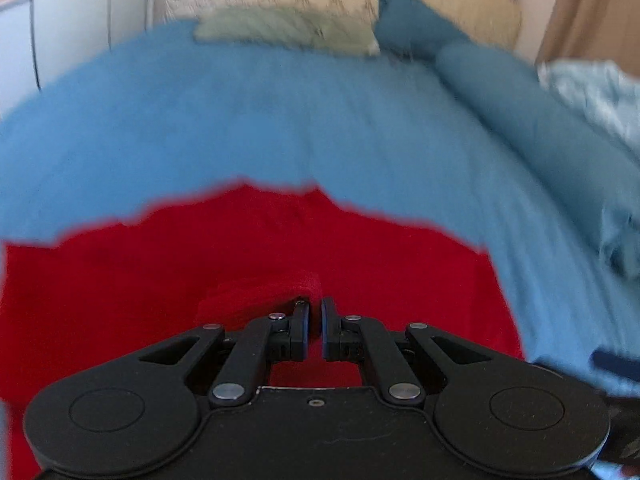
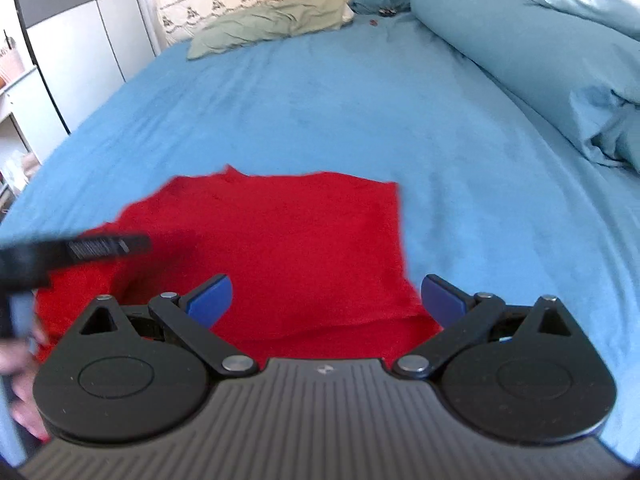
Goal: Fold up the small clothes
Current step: 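Grasp the sleeve with the left gripper and fold it across the body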
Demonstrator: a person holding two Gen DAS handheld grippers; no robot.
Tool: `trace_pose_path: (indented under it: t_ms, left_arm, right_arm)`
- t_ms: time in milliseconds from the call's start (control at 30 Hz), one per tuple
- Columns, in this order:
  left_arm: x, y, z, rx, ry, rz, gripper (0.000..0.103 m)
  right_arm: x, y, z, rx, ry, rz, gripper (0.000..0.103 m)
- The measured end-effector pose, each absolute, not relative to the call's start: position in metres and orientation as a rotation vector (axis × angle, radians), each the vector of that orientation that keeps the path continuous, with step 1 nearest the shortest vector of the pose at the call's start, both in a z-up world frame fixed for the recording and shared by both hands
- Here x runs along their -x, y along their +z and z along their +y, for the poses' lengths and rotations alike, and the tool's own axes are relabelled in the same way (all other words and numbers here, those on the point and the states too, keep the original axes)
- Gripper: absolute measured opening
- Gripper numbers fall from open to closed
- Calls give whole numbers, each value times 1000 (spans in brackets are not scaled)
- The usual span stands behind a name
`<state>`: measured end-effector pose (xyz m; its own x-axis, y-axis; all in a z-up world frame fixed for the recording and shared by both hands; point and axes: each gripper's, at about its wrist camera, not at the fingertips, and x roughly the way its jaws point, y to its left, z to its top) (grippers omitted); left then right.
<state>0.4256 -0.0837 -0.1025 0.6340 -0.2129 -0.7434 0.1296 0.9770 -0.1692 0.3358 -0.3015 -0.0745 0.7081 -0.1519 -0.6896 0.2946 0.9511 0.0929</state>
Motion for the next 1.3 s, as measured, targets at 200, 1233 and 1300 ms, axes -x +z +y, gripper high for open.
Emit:
trace_pose_path:
  t_ms: [200,1233,1300]
  left_arm:
    - [-425,-127,-94,84,-233,905,50]
    - [-369,-89,99,38,8,907,92]
    - [-369,-90,100,45,-2,903,92]
  right_arm:
    - [-332,-89,-334,-222,-233,784,103]
    - [-447,-100,-185,257,69,816,22]
    - [-440,-90,-208,173,6,795,22]
